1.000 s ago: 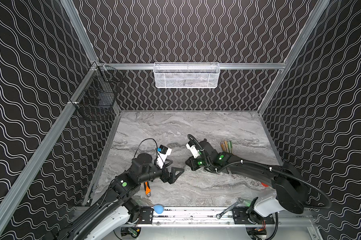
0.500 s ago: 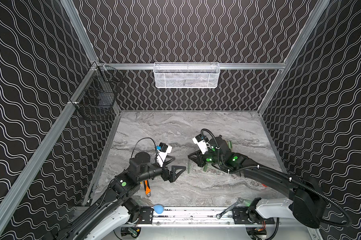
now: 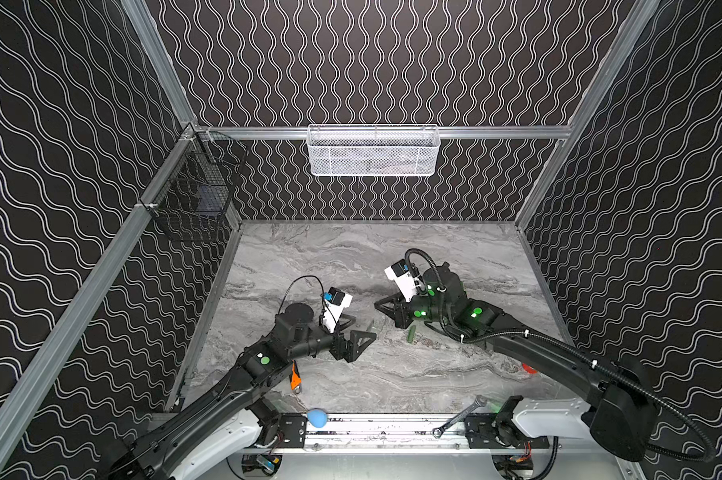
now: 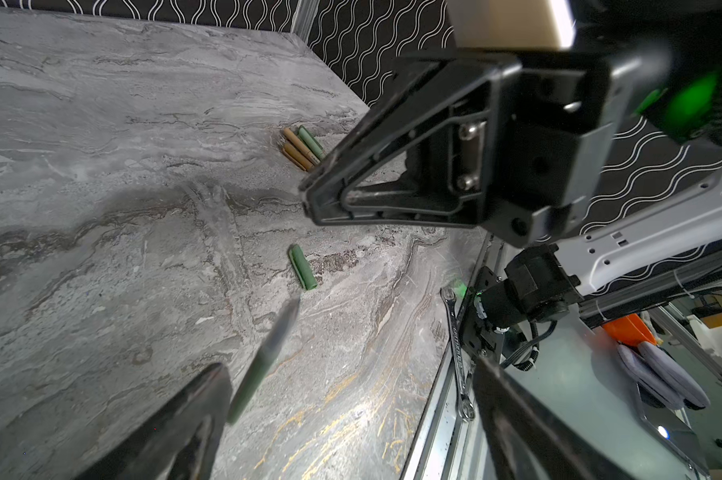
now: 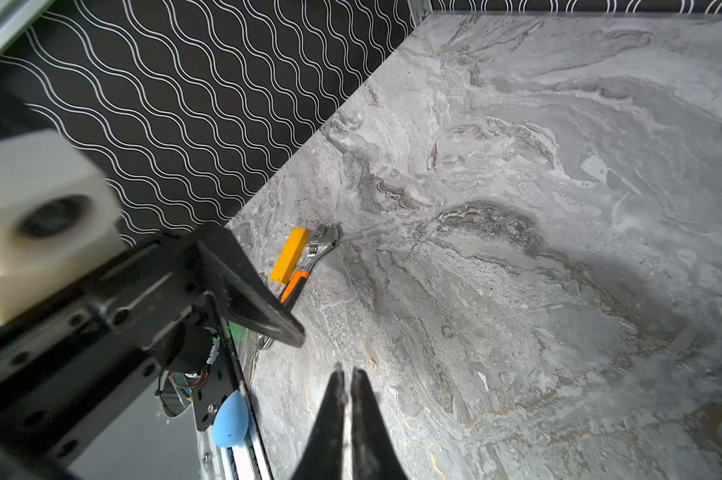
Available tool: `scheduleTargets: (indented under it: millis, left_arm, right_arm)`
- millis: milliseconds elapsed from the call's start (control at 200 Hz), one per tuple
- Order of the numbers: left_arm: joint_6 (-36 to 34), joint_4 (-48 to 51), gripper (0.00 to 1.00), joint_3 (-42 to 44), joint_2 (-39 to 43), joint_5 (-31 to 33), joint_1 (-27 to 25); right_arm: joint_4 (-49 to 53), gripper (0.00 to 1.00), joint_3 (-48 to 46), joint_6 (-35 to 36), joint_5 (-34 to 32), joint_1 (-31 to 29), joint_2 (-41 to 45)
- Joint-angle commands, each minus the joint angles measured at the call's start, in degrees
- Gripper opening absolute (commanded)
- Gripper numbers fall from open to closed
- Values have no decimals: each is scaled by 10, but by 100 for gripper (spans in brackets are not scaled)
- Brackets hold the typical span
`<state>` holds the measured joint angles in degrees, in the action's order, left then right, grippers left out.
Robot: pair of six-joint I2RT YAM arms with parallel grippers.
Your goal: Insert the pens into the pen caps
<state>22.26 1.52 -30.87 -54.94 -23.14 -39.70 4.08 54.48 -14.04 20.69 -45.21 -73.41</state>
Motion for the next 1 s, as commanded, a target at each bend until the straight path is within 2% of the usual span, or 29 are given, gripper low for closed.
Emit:
scheduleTargets:
  millis: [0,100,235,305,380,435,536,646,736,821,886,996]
  left_arm:
    - [-14,-56,92,3,-17,-14,-1]
    - [-16,-78,89,7,-31,-29,-2]
    - [-13,-60,89,10,-18,0,-4]
    - [-9,-19,90,3,-2,52,-5]
    - [0,48,91,-13,9,117,-4]
    - [7,85,92,-22,17,159,-4]
    - [44,159,96,-35,43,245,0]
    - [66,200,98,-41,73,298,9]
    - [69,211,98,-45,89,318,16]
    - [66,217,98,-52,95,321,23]
    - [64,221,98,-55,98,324,25]
    - [60,227,98,-56,101,327,28]
  right_arm:
    - [32,9,18,13,26,0,14]
    - [61,9,44,20,44,0,27]
    - [98,11,54,19,30,0,34]
    - [108,12,45,-1,7,7,27]
    - [134,15,38,-14,12,14,5]
    - [153,22,31,-17,32,13,-10]
    - [153,38,-29,-33,50,-18,-25]
    - [133,52,-82,-57,69,-67,-36]
    - [111,56,-107,-75,109,-105,-52]
    - [103,58,-118,-83,117,-153,-63]
    - [81,62,-134,-95,144,-170,-76]
    - [67,62,-136,-94,163,-202,-110]
